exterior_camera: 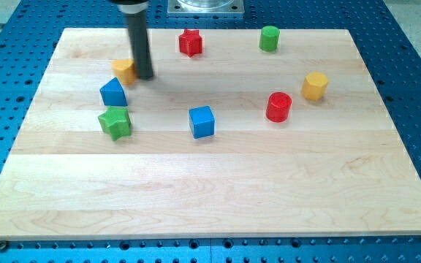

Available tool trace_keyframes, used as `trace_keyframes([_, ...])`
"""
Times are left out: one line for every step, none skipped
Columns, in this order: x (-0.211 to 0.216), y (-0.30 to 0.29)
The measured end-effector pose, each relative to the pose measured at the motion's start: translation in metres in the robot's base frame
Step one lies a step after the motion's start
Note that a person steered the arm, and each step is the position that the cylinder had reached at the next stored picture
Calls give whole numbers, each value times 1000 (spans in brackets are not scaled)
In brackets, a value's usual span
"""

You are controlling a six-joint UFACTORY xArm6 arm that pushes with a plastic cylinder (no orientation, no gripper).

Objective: Move the green star slightly upwards

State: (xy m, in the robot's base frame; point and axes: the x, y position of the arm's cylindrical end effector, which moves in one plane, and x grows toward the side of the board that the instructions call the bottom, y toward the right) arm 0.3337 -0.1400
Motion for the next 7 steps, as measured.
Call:
trace_keyframes([6, -24])
trace_keyframes([15, 1])
trace_keyframes([33, -22])
trace_keyframes([44, -37])
trace_keyframes([29, -2])
trace_keyframes([18, 56])
trace_keyframes([15, 90])
